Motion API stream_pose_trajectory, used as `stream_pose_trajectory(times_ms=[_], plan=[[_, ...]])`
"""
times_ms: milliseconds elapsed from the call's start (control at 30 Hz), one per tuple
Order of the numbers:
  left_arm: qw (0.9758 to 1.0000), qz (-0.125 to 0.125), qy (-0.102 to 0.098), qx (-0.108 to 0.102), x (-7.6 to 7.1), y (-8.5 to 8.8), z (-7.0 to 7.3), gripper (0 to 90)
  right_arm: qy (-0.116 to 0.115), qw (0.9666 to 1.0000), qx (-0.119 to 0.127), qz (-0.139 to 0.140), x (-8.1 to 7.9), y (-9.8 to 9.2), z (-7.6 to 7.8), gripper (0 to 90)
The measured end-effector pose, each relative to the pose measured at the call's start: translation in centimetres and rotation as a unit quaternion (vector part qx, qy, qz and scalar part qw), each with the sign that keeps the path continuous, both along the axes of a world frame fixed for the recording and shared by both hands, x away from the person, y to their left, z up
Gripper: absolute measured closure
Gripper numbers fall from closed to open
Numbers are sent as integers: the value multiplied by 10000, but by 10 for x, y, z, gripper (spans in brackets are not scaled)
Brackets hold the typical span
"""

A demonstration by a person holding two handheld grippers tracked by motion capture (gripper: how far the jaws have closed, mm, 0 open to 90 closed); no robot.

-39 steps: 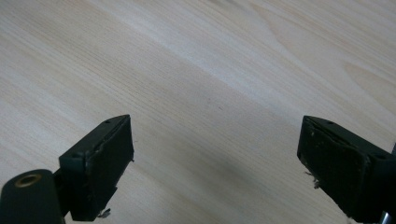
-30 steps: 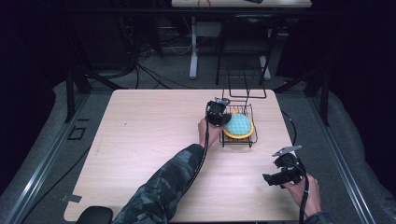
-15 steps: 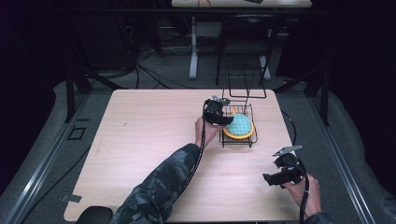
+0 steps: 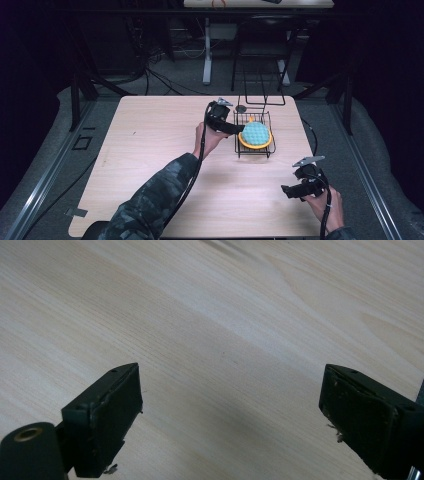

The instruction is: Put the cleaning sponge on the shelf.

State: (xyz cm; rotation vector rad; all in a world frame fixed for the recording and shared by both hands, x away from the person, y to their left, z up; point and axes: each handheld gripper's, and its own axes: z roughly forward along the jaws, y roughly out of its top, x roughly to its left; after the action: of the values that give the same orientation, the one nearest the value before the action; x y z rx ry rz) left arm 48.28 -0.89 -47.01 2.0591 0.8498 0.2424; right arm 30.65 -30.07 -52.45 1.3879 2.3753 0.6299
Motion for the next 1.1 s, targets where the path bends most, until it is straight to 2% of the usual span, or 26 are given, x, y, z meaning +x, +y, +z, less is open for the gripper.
stream_pose_trajectory(times_ms=[233,333,367,533,667,833,967,1100], plan=[[9993,-243,-98,262,-22,18,15,105,-46,10000,13,-7,0,0,0,94],[9989,-334,-67,337,-31,28,17,77,-57,10000,18,-8,0,0,0,94],[9989,-331,-50,336,-34,32,17,71,-44,10000,20,-14,0,0,0,94],[9977,-333,-84,587,-48,53,18,40,-72,10000,22,-5,0,0,0,94],[9964,-319,74,781,-58,74,16,13,-85,10000,14,-4,0,0,0,95],[9967,-149,172,784,-73,105,13,2,-73,10000,2,11,0,1,-1,96],[9978,-4,168,638,-89,130,9,0,-92,9999,-18,43,0,2,0,97],[9972,148,244,686,-105,152,1,0,-122,9999,-7,23,0,2,1,98]])
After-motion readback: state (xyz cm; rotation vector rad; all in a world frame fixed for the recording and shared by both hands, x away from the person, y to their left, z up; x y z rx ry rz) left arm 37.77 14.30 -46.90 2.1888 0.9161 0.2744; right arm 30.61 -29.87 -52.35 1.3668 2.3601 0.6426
